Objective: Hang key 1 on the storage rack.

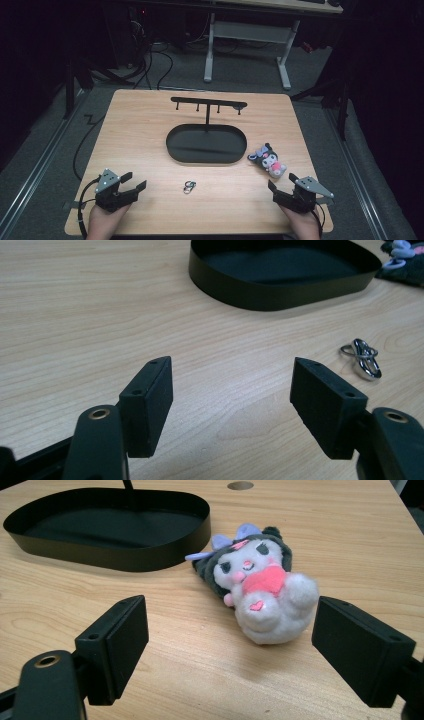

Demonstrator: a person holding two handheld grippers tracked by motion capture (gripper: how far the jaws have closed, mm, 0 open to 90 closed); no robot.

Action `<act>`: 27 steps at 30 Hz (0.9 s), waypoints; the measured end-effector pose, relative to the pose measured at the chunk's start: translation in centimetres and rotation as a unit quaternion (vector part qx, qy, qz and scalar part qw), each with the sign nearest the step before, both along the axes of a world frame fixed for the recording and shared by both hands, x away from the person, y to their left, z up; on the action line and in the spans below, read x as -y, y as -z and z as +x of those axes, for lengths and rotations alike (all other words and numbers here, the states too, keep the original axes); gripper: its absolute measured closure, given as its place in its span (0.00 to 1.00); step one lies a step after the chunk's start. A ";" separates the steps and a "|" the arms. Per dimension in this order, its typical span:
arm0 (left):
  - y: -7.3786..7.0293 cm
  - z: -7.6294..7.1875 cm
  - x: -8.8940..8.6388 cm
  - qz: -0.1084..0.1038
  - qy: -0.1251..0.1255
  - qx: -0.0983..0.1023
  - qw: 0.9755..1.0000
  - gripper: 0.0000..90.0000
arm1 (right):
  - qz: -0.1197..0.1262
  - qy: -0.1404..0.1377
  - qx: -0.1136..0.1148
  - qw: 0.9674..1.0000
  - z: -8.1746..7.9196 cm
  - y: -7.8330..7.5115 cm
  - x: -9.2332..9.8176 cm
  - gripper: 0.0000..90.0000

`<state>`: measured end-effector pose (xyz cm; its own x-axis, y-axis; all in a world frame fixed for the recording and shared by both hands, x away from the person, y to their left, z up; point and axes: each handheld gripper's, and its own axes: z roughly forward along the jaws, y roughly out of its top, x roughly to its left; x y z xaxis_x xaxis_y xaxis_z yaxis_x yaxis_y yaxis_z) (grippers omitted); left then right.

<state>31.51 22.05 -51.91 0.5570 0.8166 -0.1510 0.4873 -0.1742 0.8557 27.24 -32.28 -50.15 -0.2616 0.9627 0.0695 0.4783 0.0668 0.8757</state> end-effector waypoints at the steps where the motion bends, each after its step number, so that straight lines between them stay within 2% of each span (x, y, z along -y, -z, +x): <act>1: 0.0 0.0 0.1 0.001 0.001 0.001 1.000 0.38 | 0.002 0.000 0.001 1.000 0.0 0.0 0.0 0.17; 17: 0.1 -0.2 0.9 0.011 0.013 0.004 1.000 0.36 | 0.002 -0.005 0.002 1.000 0.4 0.3 -0.2 0.18; 27: 0.2 -0.2 1.1 0.018 0.016 0.005 1.000 0.35 | -0.009 -0.027 0.009 1.000 0.5 0.5 -1.3 0.18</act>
<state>31.34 20.99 -52.11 0.5849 0.8027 -0.1165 0.4726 -0.2205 0.8532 27.73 -31.00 -50.64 -0.3151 0.9479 0.0466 0.4569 0.1085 0.8829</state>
